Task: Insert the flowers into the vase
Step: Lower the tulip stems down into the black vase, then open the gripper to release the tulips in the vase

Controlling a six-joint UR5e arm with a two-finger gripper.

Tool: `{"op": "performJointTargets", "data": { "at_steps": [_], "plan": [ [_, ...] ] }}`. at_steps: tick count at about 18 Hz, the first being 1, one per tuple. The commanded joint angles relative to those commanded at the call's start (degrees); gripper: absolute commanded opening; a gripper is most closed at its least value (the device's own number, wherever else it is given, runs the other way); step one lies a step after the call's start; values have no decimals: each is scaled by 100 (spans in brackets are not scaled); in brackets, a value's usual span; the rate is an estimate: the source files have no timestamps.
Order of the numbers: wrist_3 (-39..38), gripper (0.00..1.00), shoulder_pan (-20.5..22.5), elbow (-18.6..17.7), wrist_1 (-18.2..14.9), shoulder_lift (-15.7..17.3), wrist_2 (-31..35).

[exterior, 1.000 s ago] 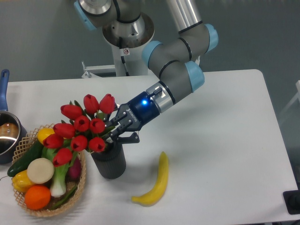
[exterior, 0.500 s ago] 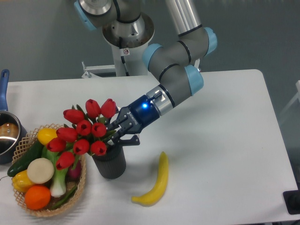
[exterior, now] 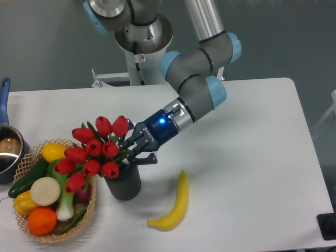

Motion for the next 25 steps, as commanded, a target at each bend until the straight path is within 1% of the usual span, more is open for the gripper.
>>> {"op": "performJointTargets", "data": {
  "at_steps": [5, 7, 10, 11, 12, 13, 15, 16, 18, 20, 22, 23, 25],
  "plan": [
    [9, 28, 18, -35, 9, -9, 9],
    [18, 30, 9, -35, 17, -17, 9],
    [18, 30, 18, -35, 35, -18, 9],
    [18, 32, 18, -35, 35, -18, 9],
    [18, 37, 27, -35, 35, -18, 9],
    [18, 38, 35, -35, 35, -18, 9],
    [18, 46, 44, -35, 35, -9, 9],
    [18, 46, 44, -35, 35, -9, 9],
    [18, 53, 44, -26, 35, -9, 9],
    [18, 54, 53, -26, 44, -9, 9],
    [26, 69, 79, -26, 44, -9, 9],
    [53, 74, 88, -26, 44, -9, 9],
    [210, 97, 176, -26, 44, 17, 0]
  ]
}}
